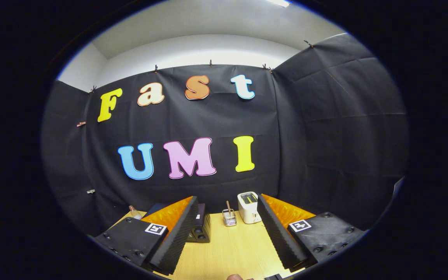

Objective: Open the toaster oven, put the food inside, and close the toaster oven door.

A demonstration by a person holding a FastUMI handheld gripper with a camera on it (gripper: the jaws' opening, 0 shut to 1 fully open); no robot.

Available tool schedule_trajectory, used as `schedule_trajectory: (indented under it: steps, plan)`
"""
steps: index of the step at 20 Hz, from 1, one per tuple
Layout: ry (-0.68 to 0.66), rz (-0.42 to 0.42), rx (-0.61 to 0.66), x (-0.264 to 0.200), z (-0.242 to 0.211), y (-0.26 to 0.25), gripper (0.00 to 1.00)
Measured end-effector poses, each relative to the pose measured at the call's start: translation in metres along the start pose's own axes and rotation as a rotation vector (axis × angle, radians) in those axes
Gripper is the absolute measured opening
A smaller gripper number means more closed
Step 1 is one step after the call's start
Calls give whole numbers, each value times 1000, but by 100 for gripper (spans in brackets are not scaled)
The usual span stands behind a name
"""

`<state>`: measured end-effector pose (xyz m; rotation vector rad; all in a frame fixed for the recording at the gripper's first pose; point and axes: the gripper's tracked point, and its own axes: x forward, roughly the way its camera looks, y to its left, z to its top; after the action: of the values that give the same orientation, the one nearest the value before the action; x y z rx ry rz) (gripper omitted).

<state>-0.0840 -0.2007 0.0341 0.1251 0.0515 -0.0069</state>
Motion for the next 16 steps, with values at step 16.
schedule_trajectory:
  steps: [16]
  plan:
    - [18,26,-80,36,4,3,98]
